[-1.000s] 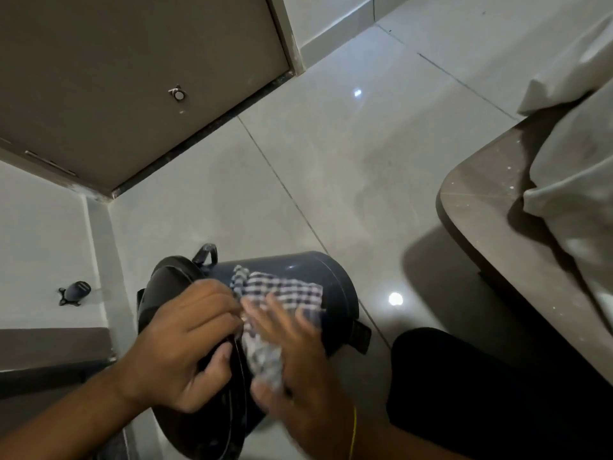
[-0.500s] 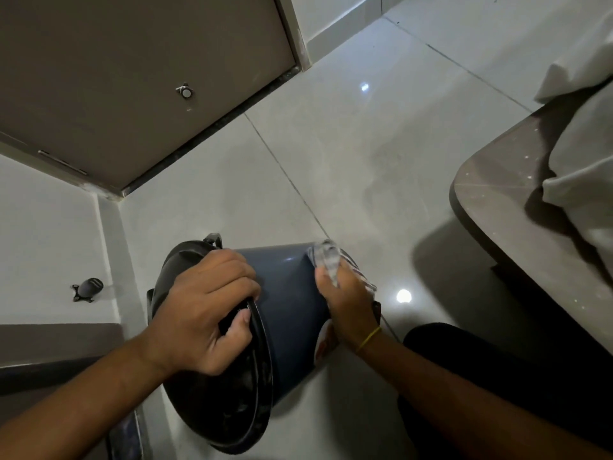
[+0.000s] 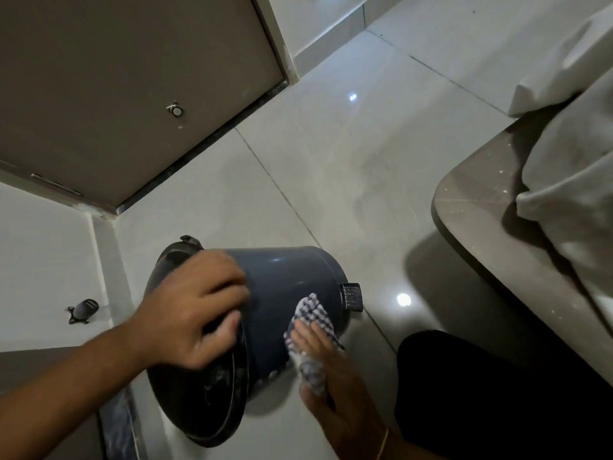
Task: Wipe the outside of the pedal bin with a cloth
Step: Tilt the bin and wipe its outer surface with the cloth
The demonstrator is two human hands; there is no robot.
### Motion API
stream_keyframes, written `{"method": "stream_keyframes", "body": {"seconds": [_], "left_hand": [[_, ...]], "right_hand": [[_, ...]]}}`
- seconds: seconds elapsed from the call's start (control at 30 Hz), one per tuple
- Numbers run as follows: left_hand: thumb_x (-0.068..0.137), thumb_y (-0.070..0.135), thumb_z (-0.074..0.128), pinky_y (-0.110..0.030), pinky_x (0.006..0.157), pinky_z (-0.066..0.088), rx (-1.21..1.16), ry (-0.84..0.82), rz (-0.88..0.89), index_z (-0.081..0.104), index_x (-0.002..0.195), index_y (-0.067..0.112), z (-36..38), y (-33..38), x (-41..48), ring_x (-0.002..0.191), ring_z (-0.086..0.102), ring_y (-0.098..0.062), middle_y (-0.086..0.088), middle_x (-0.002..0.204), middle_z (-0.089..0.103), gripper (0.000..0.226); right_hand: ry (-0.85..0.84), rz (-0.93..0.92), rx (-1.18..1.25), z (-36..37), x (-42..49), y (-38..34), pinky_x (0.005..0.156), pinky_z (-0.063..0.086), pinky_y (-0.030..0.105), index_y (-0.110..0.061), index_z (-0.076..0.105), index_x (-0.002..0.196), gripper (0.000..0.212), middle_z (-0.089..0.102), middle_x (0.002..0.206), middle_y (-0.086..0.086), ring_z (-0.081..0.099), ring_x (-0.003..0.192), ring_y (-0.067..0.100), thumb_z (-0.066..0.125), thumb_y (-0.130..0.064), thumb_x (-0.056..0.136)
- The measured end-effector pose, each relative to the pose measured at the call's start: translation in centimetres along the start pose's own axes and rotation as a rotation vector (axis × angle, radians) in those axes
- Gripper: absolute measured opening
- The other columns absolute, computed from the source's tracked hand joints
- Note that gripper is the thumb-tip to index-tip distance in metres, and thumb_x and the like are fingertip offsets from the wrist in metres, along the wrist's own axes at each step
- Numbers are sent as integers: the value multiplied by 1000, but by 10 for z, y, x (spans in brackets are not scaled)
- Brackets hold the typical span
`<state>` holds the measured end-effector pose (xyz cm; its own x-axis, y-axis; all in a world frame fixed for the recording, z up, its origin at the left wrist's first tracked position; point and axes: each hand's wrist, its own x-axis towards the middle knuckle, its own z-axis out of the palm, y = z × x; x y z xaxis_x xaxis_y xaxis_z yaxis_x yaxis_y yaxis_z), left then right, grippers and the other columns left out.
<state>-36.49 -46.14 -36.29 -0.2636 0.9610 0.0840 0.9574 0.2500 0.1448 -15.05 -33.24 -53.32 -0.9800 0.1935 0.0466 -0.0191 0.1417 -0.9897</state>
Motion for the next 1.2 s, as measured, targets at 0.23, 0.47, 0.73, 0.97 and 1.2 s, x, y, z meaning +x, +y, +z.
{"method": "stream_keyframes", "body": {"seconds": [0.23, 0.47, 0.73, 0.97, 1.2], "left_hand": [[91, 24, 61, -38, 70, 49, 20, -186, 267, 60, 66, 14, 6, 14, -12, 65, 49, -26, -6, 70, 48, 27], [86, 28, 57, -26, 73, 30, -53, -62, -61, 55, 64, 11, 0, -2, 31, 72, 43, -19, -3, 70, 48, 28], [88, 29, 45, -33, 59, 36, -52, 35, -282, 54, 64, 6, -5, -35, 41, 64, 49, -25, -3, 68, 49, 35], [84, 27, 47, -30, 60, 37, -48, 68, -290, 61, 67, 7, -4, -37, 42, 64, 52, -24, -3, 70, 56, 30], [84, 21, 48, -28, 61, 34, -18, 116, -322, 61, 66, 4, -1, -39, 39, 63, 49, -24, -4, 67, 54, 29]], "right_hand": [[170, 428, 248, -11, 44, 17, 118, 52, 38, -19, 58, 149, 63, 69, 146, 6, 64, 133, 11, 52, -52, 95], [201, 75, 59, -1, 112, -25, 132, 31, 54, -17, 48, 161, 62, 48, 169, -3, 38, 162, 22, 53, -44, 106], [-185, -185, -69, -1, 53, -6, 137, 1, 30, -50, 8, 166, 85, 5, 177, -31, 0, 169, 5, 58, -35, 98], [180, 412, 188, -15, 145, 51, 134, 29, 50, -19, 36, 166, 83, 41, 172, 2, 37, 161, 20, 46, -58, 93], [0, -3, 105, -9, 134, -41, 137, 15, 53, -27, 43, 162, 61, 43, 172, -7, 26, 166, 14, 53, -36, 102]]}}
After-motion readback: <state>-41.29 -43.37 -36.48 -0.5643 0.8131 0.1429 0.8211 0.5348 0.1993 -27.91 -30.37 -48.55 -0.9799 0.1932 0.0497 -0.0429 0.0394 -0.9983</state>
